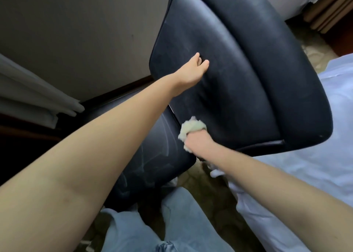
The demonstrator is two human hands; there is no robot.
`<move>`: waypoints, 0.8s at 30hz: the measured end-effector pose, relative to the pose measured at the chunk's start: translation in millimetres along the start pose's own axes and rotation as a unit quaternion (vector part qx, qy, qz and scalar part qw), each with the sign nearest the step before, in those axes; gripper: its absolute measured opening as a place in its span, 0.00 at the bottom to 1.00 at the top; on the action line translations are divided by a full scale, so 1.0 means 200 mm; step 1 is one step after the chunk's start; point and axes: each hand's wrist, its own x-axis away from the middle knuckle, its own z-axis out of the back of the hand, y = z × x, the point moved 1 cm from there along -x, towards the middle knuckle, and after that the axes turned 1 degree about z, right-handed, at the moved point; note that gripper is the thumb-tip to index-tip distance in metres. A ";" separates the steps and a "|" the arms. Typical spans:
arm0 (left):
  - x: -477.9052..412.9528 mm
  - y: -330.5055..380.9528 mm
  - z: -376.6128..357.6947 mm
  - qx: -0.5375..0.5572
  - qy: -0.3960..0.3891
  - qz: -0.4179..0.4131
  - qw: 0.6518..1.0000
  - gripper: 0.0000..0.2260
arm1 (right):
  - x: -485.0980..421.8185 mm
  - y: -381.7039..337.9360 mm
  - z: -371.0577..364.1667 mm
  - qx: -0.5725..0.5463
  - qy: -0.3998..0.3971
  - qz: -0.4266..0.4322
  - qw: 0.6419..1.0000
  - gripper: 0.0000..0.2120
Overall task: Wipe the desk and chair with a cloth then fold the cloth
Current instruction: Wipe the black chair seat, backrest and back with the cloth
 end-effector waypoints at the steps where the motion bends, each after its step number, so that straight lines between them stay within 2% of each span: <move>1: 0.00 -0.01 0.01 -0.001 0.006 -0.007 1.000 0.27 | -0.03 0.07 0.07 0.000 0.047 -0.010 0.999 0.13; 2: 0.00 -0.02 0.02 -0.002 0.014 -0.012 1.000 0.27 | -0.06 0.13 0.12 -0.012 0.082 -0.002 0.997 0.13; 5: -0.01 -0.02 0.08 -0.016 0.048 -0.011 0.999 0.25 | -0.11 0.27 0.22 -0.050 0.110 -0.001 0.993 0.14; 6: -0.01 -0.02 0.10 -0.019 0.057 -0.007 0.998 0.25 | -0.11 0.27 0.24 -0.073 0.104 -0.023 0.992 0.13; 9: -0.03 -0.03 0.11 -0.020 0.066 0.012 0.998 0.25 | -0.08 0.22 0.19 -0.007 0.107 -0.039 0.993 0.15; 11: -0.02 -0.04 0.10 -0.022 0.062 0.020 0.998 0.24 | -0.02 0.15 0.06 -0.057 0.097 0.000 0.994 0.10; 13: -0.01 -0.05 0.09 -0.021 0.049 0.026 0.998 0.24 | 0.06 0.02 -0.12 -0.055 0.036 0.039 0.997 0.04; 14: 0.00 -0.06 0.08 -0.018 0.046 0.027 0.998 0.24 | 0.10 -0.04 -0.20 -0.048 -0.013 0.059 0.997 0.05; 15: 0.01 -0.08 0.09 -0.016 0.047 0.029 0.998 0.24 | 0.14 -0.08 -0.23 -0.082 -0.025 0.048 0.995 0.07; 16: 0.01 -0.09 0.10 -0.014 0.051 0.030 0.998 0.24 | 0.14 -0.11 -0.27 -0.088 -0.106 0.069 0.988 0.07; 18: 0.02 -0.11 0.15 -0.010 0.060 0.035 0.998 0.23 | 0.16 -0.13 -0.29 -0.074 -0.149 0.100 0.981 0.05; 20: 0.03 -0.13 0.19 -0.006 0.075 0.043 0.996 0.15 | 0.15 -0.09 -0.27 -0.076 -0.118 0.089 0.986 0.09; 21: 0.04 -0.15 0.21 -0.006 0.083 0.048 0.995 0.11 | 0.13 -0.07 -0.23 -0.091 -0.078 0.065 0.991 0.10; 24: 0.06 -0.19 0.21 0.007 0.100 0.052 0.994 0.10 | 0.00 0.07 -0.01 -0.006 0.074 -0.018 0.997 0.13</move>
